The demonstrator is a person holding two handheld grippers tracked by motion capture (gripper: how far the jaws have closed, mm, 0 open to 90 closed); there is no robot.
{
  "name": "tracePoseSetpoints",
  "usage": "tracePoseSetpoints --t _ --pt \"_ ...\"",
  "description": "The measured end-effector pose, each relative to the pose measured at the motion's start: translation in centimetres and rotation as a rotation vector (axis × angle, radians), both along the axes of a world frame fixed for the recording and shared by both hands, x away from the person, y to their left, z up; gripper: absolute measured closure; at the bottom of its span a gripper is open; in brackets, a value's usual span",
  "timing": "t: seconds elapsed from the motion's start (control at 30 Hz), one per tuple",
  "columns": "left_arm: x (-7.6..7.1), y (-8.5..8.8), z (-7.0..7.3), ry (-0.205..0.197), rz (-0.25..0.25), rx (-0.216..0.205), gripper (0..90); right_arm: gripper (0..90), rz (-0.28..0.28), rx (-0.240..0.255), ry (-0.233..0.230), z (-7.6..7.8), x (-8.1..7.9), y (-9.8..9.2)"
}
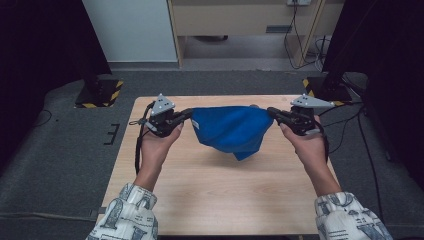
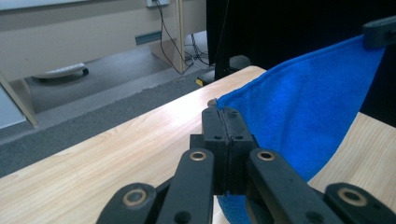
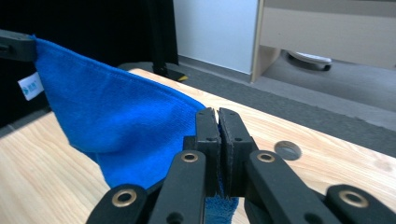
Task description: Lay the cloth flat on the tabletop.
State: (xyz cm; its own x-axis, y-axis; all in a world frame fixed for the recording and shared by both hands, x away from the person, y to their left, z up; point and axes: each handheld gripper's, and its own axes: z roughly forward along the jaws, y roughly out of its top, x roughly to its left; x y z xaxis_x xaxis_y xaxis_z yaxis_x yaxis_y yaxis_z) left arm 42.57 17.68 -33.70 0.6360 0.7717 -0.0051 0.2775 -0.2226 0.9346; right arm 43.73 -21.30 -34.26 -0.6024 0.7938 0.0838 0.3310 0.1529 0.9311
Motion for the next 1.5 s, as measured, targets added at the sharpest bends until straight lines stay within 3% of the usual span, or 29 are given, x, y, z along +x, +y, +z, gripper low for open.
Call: tracePoseSetpoints --t 0.3,0.63,0.73,0.97,1.17,1.5 --pt "0.3 0.2 0.0 0.007 -0.012 -0.008 89.6 87.7 -0.008 -0.008 -0.008 0.2 0.1 -0.4" --pt "0.6 1.6 -0.1 0.027 -0.047 -0.076 89.7 87.7 -0.004 0.022 -0.002 0.0 0.4 -1.1" --pt "0.3 1.9 0.0 0.024 -0.046 -0.078 89.7 87.7 -0.001 0.029 -0.009 0.2 0.1 -1.3" --pt "-1.1 2.8 0.8 -0.005 -0.060 -0.107 89.6 87.7 0.022 0.037 -0.036 1.1 -1.0 -1.5" --pt "-2.5 3.1 1.7 -0.027 -0.073 -0.098 89.6 87.7 0.040 0.042 -0.059 1.8 -1.8 -1.5" --pt "-6.4 3.3 3.3 -0.089 -0.103 -0.082 89.6 87.7 0.077 0.043 -0.120 3.4 -5.4 -1.5"
